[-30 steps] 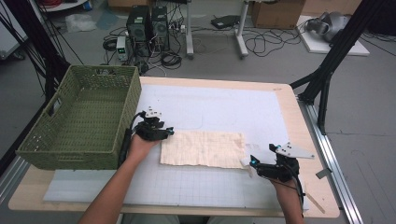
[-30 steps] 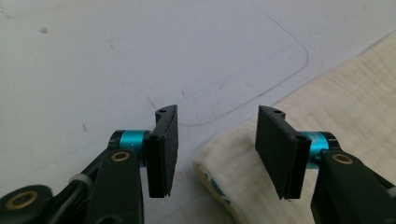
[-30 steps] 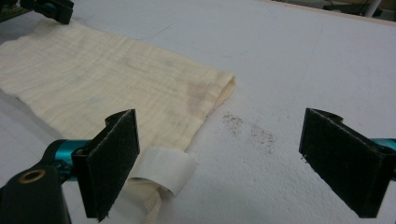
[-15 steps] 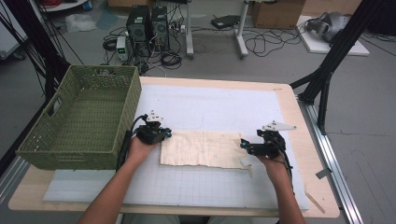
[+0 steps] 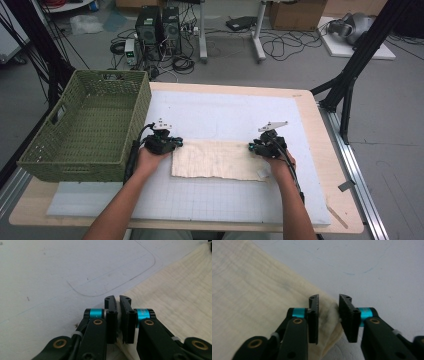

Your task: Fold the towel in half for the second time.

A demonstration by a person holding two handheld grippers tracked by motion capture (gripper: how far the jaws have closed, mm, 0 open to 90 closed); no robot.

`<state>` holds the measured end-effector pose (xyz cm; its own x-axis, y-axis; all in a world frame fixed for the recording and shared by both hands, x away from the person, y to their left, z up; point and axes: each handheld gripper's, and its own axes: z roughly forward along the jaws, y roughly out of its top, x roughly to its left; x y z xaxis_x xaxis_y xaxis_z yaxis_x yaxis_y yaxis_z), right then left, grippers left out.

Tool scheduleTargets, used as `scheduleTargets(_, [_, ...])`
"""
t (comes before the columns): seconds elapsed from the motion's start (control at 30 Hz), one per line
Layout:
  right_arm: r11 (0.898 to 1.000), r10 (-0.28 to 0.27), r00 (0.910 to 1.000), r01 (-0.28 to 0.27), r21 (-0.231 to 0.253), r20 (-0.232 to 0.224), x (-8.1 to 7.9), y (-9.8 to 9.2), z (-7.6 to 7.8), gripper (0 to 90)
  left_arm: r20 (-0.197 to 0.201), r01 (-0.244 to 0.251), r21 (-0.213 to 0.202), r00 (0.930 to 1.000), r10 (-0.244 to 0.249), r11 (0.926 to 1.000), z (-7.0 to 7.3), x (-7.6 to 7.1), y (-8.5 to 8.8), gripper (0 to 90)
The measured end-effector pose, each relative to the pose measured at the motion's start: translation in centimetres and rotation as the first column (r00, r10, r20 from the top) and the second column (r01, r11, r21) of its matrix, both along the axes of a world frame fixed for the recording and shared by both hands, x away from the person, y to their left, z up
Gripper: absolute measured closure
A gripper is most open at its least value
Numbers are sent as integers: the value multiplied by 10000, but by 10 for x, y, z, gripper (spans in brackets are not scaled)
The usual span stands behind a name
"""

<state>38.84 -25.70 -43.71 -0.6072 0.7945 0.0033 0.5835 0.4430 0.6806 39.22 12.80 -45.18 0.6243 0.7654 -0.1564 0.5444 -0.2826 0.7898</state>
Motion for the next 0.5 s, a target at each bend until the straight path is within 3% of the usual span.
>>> scheduleTargets(0.1, [9999, 38, 10000, -38, 101, -48, -2, -2, 0, 836, 21, -71, 16, 10000, 71, 10000, 0, -1, 1, 843])
scheduleTargets(0.2, [9998, 15, 9999, -17, 203, 113, -4, -4, 1, 858, 145, -124, 21, 9998, 124, 9999, 2, -2, 1, 844])
scheduleTargets(0.37, [9986, -287, 9974, 257, 458, 659, -7, -8, 2, 861, 810, -398, -551, 9957, 442, 9977, 10, -4, 4, 846])
scheduleTargets(0.5, [9960, -493, 9903, 390, 806, 1296, -9, -10, 8, 860, 1219, -491, -933, 9907, 603, 9944, 15, -6, 5, 846])
